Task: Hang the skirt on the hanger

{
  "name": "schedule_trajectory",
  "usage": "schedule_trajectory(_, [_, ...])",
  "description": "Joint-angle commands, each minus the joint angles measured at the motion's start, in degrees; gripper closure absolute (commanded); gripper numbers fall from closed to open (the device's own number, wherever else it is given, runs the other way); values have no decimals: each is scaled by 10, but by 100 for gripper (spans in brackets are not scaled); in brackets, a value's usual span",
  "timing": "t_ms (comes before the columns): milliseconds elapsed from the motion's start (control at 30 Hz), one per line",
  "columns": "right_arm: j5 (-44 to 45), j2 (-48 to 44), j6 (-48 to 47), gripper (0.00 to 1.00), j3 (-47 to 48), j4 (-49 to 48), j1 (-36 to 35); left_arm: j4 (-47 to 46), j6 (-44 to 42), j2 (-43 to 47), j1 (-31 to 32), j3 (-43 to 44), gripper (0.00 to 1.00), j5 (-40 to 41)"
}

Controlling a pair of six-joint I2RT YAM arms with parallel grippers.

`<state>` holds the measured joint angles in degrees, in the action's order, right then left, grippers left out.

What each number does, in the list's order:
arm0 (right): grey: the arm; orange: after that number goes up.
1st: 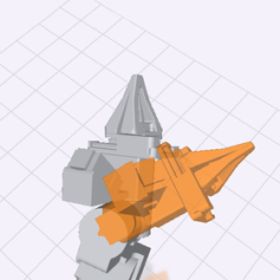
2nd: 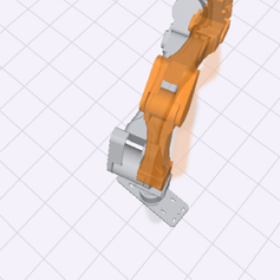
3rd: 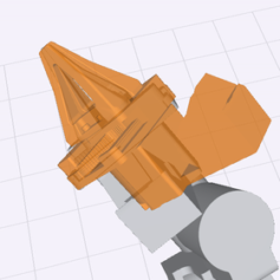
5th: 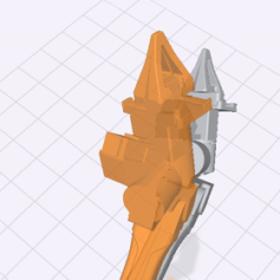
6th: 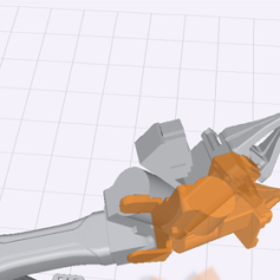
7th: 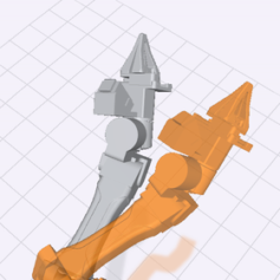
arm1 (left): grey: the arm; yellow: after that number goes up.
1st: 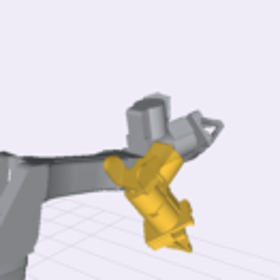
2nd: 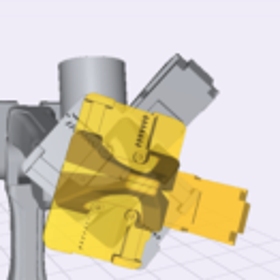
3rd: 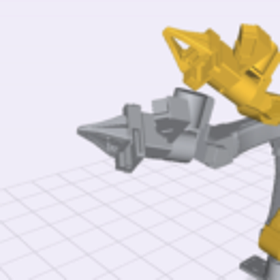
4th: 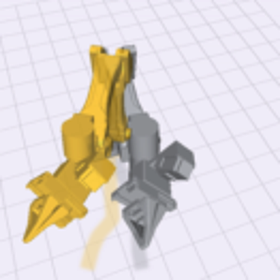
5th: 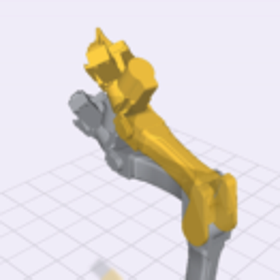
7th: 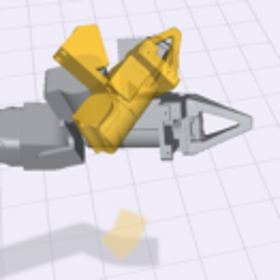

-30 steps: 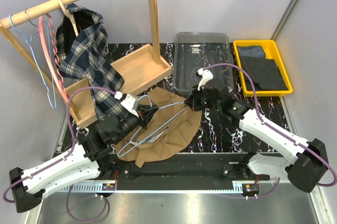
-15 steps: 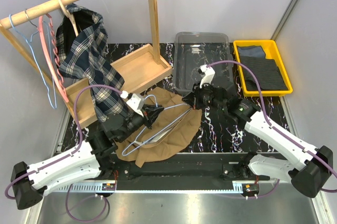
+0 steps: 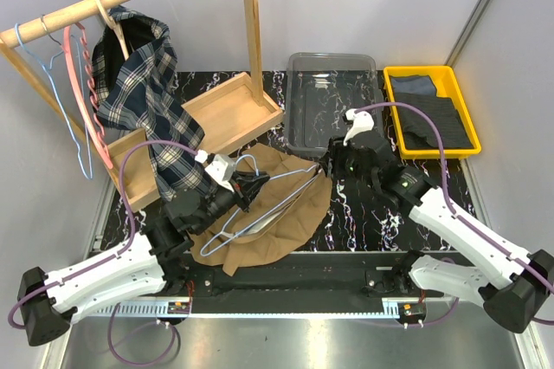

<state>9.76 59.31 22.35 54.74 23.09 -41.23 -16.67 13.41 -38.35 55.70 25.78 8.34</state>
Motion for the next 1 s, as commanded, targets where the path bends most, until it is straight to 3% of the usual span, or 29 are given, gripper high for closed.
schedule_trajectory(0, [33,17,7,52,24,40,-1,-69,8,20,2,5,100,-13])
schedule_trajectory(233, [32,41,15,55,21,41,-1,-64,9,21,2,4,100,-17])
schedule_trajectory(333, [32,46,16,67,17,19,0,-64,10,20,2,4,100,-20])
schedule_trajectory(433, [35,52,19,85,20,4,0,-62,12,20,2,2,100,-23])
schedule_trajectory(467, [32,56,18,97,22,0,-1,-62,12,20,2,2,100,-23])
schedule_trajectory(500, [32,56,19,100,24,-1,-1,-61,12,21,2,2,100,-23])
schedule_trajectory(733, [30,22,11,100,41,-9,0,-53,9,36,2,1,100,-25])
schedule_trajectory(967, [-31,22,-6,100,63,-9,-1,-74,10,12,2,5,100,-39])
